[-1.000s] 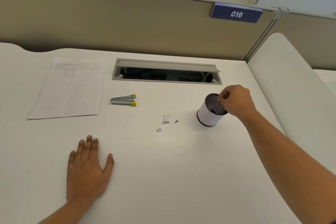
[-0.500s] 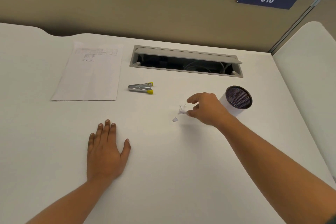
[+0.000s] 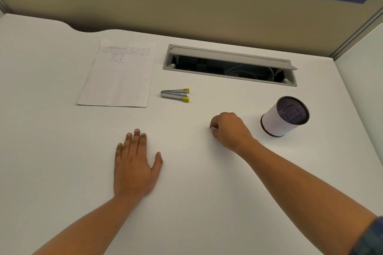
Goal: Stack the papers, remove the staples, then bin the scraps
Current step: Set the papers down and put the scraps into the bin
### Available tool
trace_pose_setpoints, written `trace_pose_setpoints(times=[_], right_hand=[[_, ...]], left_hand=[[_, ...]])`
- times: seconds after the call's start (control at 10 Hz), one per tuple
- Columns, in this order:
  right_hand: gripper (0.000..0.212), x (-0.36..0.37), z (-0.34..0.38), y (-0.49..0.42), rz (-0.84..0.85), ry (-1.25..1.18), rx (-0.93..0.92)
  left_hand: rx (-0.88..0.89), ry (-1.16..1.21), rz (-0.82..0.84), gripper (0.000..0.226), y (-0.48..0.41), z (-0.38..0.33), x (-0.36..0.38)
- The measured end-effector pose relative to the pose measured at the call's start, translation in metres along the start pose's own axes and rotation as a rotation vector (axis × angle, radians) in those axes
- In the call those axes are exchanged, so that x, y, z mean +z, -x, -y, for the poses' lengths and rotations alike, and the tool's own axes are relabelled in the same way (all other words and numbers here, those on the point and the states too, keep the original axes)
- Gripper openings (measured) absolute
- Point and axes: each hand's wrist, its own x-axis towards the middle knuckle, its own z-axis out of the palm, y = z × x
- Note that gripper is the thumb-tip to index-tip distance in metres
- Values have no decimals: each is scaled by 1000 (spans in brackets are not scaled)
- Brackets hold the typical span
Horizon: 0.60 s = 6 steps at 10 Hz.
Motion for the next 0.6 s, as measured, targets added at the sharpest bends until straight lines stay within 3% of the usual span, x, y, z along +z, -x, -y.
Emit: trace_pose_setpoints(times=[0.4, 0.6], right_hand=[[12, -68, -19, 7, -235, -561, 205], [15, -80, -26, 21, -157, -847, 283]], left_hand=[[2, -8, 7, 76, -1, 0, -1], [5, -4, 14, 77, -1, 0, -1]])
